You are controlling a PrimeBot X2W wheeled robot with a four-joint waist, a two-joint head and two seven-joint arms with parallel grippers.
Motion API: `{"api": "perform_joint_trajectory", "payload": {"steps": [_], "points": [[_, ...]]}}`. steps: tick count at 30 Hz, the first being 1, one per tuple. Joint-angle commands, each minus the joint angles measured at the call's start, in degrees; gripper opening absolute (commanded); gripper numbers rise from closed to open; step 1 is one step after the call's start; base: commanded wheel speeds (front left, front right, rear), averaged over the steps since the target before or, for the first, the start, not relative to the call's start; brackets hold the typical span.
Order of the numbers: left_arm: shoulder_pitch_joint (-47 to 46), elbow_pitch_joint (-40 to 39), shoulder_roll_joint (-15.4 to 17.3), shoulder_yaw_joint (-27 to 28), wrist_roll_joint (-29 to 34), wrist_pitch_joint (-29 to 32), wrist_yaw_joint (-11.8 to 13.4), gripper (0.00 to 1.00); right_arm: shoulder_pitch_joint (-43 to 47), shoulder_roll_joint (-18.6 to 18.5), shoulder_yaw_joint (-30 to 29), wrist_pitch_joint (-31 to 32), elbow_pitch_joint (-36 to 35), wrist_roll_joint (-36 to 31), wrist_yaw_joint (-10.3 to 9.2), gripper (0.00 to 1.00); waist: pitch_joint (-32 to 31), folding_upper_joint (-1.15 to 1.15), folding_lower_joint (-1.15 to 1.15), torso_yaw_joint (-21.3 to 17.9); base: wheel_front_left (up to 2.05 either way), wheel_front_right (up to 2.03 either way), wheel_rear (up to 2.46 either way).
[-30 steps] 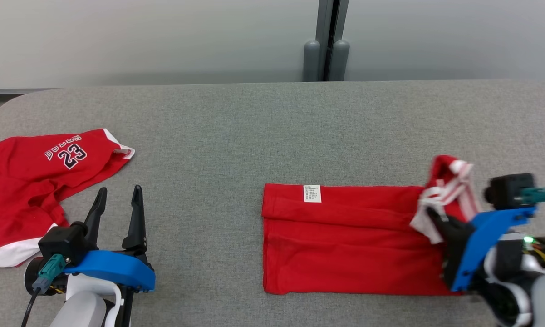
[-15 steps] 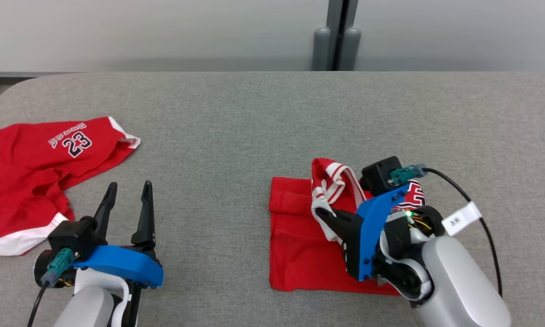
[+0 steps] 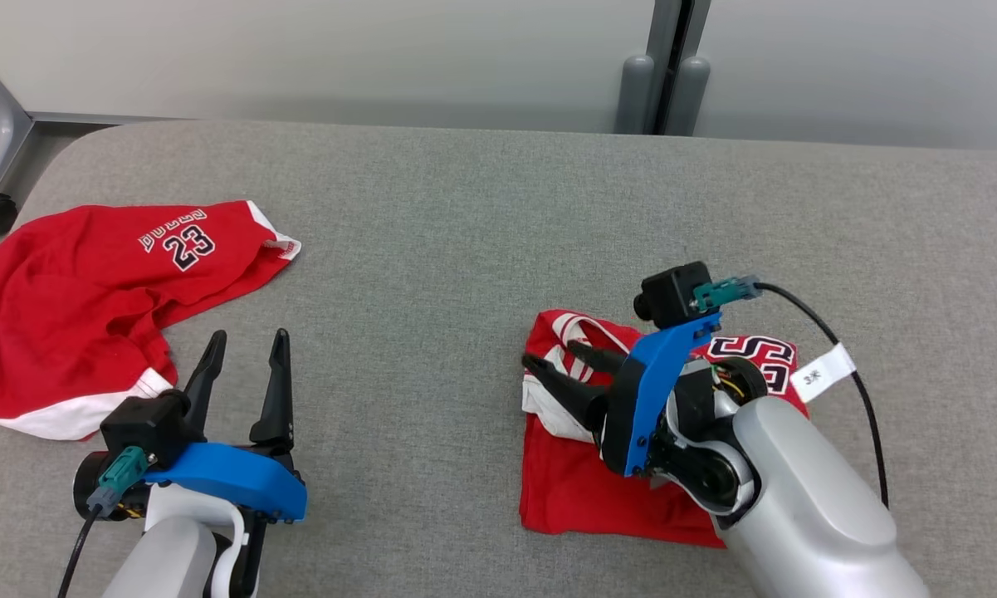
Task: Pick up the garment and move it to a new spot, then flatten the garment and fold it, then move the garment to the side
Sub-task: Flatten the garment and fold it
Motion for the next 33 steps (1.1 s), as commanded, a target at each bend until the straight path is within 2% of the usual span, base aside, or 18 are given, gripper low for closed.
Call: {"api": "perform_joint_trajectory", "payload": {"steps": [1, 3, 5, 9, 13, 17, 21, 26, 33], "points": [[0.2, 0.0, 0.1, 0.3, -0.2, -0.2, -0.1, 1.0, -0.1, 0.0, -0.2, -1.1, -2.1, 2.5, 0.03, 1.0, -0.4, 0.0, 0.0, -0.1, 0.0, 0.0, 0.0], [0.7, 0.0, 0.3, 0.6, -0.3, -0.2, 0.1, 1.0, 1.0, -0.1, -1.5, -2.5, -5.6, 4.7, 0.03, 1.0, -0.8, 0.0, 0.0, -0.3, 0.0, 0.0, 0.0], [1.1, -0.3, 0.6, 1.0, -0.3, -0.2, 0.4, 1.0, 2.4, -0.2, -4.4, -4.1, -9.7, 3.9, 0.03, 1.0, -1.2, 0.0, 0.0, -0.8, 0.0, 0.0, 0.0], [2.1, -1.0, 0.9, 1.5, -0.4, -0.2, 0.8, 1.0, 7.3, -2.7, -13.5, -6.4, -17.1, -1.4, 0.03, 1.0, -1.9, 0.0, 0.0, -1.7, 0.0, 0.0, 0.0], [2.8, -1.6, 1.3, 2.2, -0.5, -0.2, 1.0, 1.0, 13.5, -3.3, -22.6, -8.6, -23.3, -7.1, 0.03, 1.0, -2.4, 0.0, 0.0, -2.4, 0.0, 0.0, 0.0], [3.3, -2.5, 1.2, 2.8, -0.2, -0.2, 1.3, 1.0, 19.7, -4.3, -26.9, -12.8, -27.3, -13.7, 0.04, 1.0, -3.0, 0.0, 0.0, -3.2, 0.0, 0.0, 0.0], [4.9, -3.9, 0.7, 3.9, 0.4, -0.3, 1.6, 1.0, 24.9, -4.0, -29.7, -20.0, -28.4, -18.4, 0.03, 1.0, -4.1, 0.0, 0.0, -4.3, 0.0, 0.0, 0.0], [7.5, -5.5, 0.0, 5.7, 1.6, -0.3, 2.0, 1.0, 29.0, -3.3, -30.4, -28.0, -26.8, -22.1, 0.03, 1.0, -5.8, 0.0, 0.0, -5.7, 0.0, 0.0, 0.0], [11.5, -6.6, -1.0, 7.6, 4.0, -0.3, 2.1, 1.0, 31.1, -2.2, -30.7, -30.9, -22.8, -23.3, 0.03, 1.0, -8.8, 0.0, 0.0, -6.9, 0.0, 0.0, 0.0]]}}
